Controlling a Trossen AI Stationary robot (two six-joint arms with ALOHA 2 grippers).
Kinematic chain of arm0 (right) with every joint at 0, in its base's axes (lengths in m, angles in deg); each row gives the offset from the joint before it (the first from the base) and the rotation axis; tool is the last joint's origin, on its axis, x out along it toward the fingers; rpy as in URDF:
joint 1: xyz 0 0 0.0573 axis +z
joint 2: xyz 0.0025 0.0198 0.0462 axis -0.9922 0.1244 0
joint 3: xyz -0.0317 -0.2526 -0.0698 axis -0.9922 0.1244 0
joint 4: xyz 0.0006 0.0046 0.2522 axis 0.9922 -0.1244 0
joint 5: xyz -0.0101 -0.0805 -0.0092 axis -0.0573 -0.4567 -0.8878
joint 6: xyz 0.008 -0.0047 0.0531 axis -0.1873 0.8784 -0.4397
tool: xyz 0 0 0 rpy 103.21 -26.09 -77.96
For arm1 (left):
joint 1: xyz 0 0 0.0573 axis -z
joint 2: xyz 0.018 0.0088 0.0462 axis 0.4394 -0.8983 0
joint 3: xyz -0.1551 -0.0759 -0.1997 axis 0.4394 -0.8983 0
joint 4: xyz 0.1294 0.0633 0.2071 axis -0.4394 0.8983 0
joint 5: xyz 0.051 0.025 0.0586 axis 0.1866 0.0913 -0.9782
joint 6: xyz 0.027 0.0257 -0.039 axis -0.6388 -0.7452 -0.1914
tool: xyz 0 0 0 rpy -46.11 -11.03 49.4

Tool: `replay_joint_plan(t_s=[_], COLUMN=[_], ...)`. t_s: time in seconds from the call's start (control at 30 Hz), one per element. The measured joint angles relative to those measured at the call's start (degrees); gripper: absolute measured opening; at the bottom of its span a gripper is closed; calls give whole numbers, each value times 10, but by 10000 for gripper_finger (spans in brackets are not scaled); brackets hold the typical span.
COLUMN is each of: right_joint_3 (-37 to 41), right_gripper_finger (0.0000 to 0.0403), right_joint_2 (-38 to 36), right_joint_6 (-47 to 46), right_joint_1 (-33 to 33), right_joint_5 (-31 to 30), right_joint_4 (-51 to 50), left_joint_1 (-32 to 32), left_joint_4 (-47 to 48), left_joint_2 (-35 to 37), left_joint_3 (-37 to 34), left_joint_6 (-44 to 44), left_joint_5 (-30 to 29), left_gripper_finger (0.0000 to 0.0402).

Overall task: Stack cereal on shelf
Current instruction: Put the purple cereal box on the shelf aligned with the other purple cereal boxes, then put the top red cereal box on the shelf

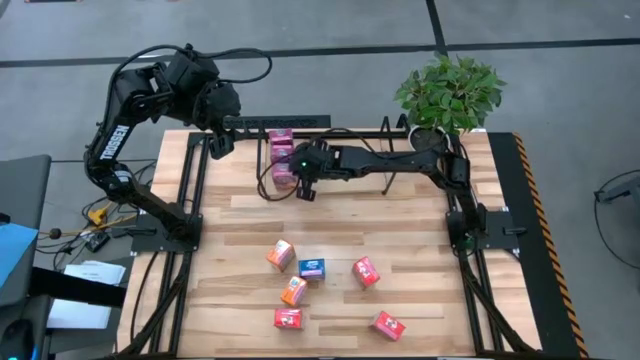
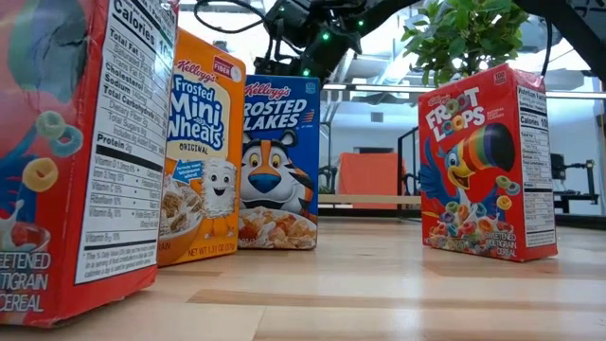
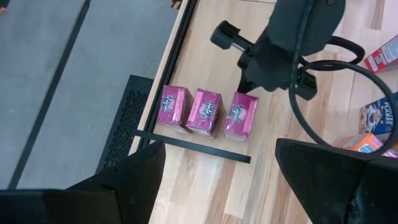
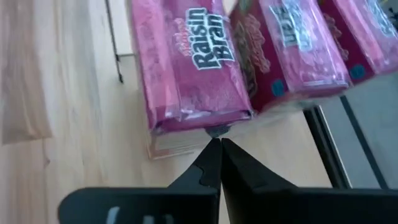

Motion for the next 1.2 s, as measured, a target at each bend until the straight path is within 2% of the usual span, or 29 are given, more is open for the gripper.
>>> replay_joint_plan(t_s=[0.13, 0.3, 0.5, 0.67, 0.73, 0.83, 0.97, 1.07, 1.2], right_joint_3=[0, 0, 1, 0, 1, -1, 1, 0, 0], right_gripper_finger=[38, 28, 15, 28, 37, 48, 82, 132, 222], right_joint_2=[0, 0, -26, -58, -83, -130, -163, -188, -193], right_joint_6=[13, 13, 9, -24, -63, -177, -304, -401, -545], right_joint_1=[-1, -8, -1, 27, 40, 63, 127, 191, 274], right_joint_5=[-2, -3, -5, 9, 33, 83, 134, 128, 112], right_joint_4=[17, 6, -63, -155, -232, -350, -464, -502, -514], left_joint_1=[0, 0, 0, 0, 0, 0, 0, 0, 0], left_joint_4=[-2, -10, -10, -8, -7, -6, -5, -5, -5], left_joint_2=[0, 0, 0, 0, 0, 0, 0, 0, 0], left_joint_3=[0, 0, 0, 0, 0, 0, 0, 0, 0], left_joint_6=[0, 1, 5, 7, 7, 10, 9, 4, 0], left_joint_5=[0, -1, -1, -1, 1, 5, 5, 6, 24], left_gripper_finger=[297, 297, 297, 297, 297, 297, 297, 297, 297])
